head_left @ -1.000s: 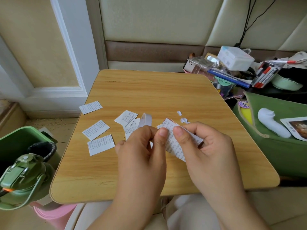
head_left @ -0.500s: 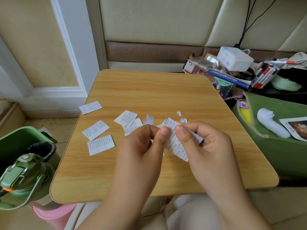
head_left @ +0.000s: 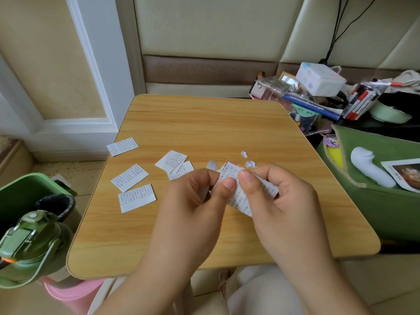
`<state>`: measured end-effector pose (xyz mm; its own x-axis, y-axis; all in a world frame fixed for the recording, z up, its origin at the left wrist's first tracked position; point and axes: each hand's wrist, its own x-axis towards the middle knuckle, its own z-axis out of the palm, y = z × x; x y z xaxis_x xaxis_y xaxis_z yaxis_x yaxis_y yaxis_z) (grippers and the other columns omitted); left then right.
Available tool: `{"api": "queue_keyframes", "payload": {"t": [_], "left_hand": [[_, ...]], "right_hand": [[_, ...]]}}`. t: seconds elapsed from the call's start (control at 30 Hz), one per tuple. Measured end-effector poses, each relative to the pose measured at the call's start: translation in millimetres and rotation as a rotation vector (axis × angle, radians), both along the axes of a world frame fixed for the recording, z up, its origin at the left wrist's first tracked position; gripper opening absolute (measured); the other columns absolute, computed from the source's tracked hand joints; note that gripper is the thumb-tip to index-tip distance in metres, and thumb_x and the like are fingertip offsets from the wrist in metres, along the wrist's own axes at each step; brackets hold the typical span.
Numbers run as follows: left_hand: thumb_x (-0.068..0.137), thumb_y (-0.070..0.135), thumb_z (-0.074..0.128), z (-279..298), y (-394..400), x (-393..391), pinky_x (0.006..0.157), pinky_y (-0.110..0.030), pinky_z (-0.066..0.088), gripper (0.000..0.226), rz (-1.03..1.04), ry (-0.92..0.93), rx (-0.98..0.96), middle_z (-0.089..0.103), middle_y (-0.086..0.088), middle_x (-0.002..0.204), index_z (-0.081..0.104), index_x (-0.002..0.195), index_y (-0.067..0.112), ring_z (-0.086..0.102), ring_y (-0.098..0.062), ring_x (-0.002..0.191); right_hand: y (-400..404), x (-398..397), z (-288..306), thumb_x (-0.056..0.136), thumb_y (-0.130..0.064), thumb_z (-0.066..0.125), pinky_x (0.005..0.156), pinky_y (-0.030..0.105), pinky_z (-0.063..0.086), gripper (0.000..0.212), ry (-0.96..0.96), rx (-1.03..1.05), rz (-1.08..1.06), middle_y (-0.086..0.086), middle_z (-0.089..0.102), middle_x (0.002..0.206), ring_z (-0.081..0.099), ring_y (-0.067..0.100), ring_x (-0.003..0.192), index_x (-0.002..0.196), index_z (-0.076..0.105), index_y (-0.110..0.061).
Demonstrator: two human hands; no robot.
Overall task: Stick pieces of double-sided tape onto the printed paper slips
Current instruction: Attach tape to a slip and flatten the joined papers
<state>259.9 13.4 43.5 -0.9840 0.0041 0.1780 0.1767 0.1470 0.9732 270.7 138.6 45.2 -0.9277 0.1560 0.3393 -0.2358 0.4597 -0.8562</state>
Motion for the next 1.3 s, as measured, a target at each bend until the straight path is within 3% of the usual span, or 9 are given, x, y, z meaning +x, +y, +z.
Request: {"api": "queue_keyframes", "payload": {"t": [0.17,0.33,0.53,0.9,1.0,1.07,1.2,1.3], "left_hand": [[0.087,0.026,0.060,1,1,2,0.040,-0.015,0.020,0.037,0.040,0.037,-0.097,0.023,0.009,0.043,0.055,0.066,-0.003,0.022,-0.008,0.041],[0.087,0.026,0.060,3,2,2,0.040,-0.014,0.021,0.038,0.050,0.035,-0.105,0.024,0.009,0.042,0.054,0.066,-0.005,0.023,-0.008,0.041],[0.087,0.025,0.060,4,2,3,0.039,-0.014,0.022,0.040,0.062,0.048,-0.123,0.023,0.008,0.042,0.051,0.063,-0.005,0.023,-0.009,0.042],[0.087,0.027,0.059,0,3,2,0.040,-0.015,0.022,0.039,0.079,0.059,-0.131,0.023,0.007,0.044,0.055,0.067,-0.007,0.023,-0.009,0.042],[0.088,0.026,0.059,-2,2,1,0.039,-0.013,0.018,0.035,0.066,0.004,-0.045,0.022,0.009,0.043,0.060,0.069,-0.004,0.020,-0.008,0.041],[0.089,0.026,0.059,-3,1,1,0.040,-0.013,0.018,0.031,0.054,-0.055,0.060,0.024,0.006,0.047,0.065,0.069,0.003,0.019,-0.009,0.044],[0.088,0.027,0.058,-1,1,2,0.042,-0.016,0.019,0.030,0.009,-0.126,0.200,0.029,-0.007,0.059,0.067,0.062,0.014,0.019,-0.025,0.058],[0.088,0.025,0.058,3,2,5,0.041,-0.015,0.019,0.032,0.000,-0.131,0.230,0.026,-0.012,0.059,0.065,0.057,0.019,0.018,-0.026,0.060]], "right_hand": [[-6,0,-5,0.085,-0.043,0.056,0.050,0.027,0.041,0.025,0.051,0.051,-0.083,0.002,0.060,0.061,0.050,0.016,0.053,0.072,0.062,-0.022],[-6,-1,-6,0.086,-0.042,0.056,0.045,0.021,0.035,0.027,0.079,0.115,-0.100,0.001,0.054,0.058,0.044,0.017,0.051,0.070,0.061,-0.021],[-7,-1,-8,0.088,-0.038,0.057,0.042,0.007,0.025,0.026,0.112,0.156,-0.123,-0.016,0.043,0.045,0.038,0.005,0.042,0.071,0.062,-0.019],[-6,-2,-10,0.089,-0.038,0.057,0.045,0.007,0.026,0.025,0.142,0.207,-0.119,-0.023,0.046,0.049,0.042,0.002,0.044,0.073,0.063,-0.020],[-3,-4,-9,0.082,-0.043,0.064,0.047,0.006,0.031,0.019,0.085,0.072,-0.072,-0.023,0.052,0.051,0.046,0.001,0.046,0.075,0.067,-0.025],[1,-6,-7,0.073,-0.048,0.071,0.055,0.011,0.043,0.023,-0.032,-0.120,0.030,-0.017,0.066,0.064,0.057,0.001,0.056,0.080,0.070,-0.026],[7,-6,-9,0.076,-0.034,0.069,0.070,0.032,0.054,0.018,-0.150,-0.317,0.185,0.007,0.074,0.082,0.069,0.023,0.077,0.087,0.073,-0.020],[8,-6,-9,0.075,-0.029,0.068,0.072,0.031,0.054,0.018,-0.161,-0.426,0.168,0.012,0.074,0.085,0.068,0.023,0.078,0.086,0.075,-0.016]]}}
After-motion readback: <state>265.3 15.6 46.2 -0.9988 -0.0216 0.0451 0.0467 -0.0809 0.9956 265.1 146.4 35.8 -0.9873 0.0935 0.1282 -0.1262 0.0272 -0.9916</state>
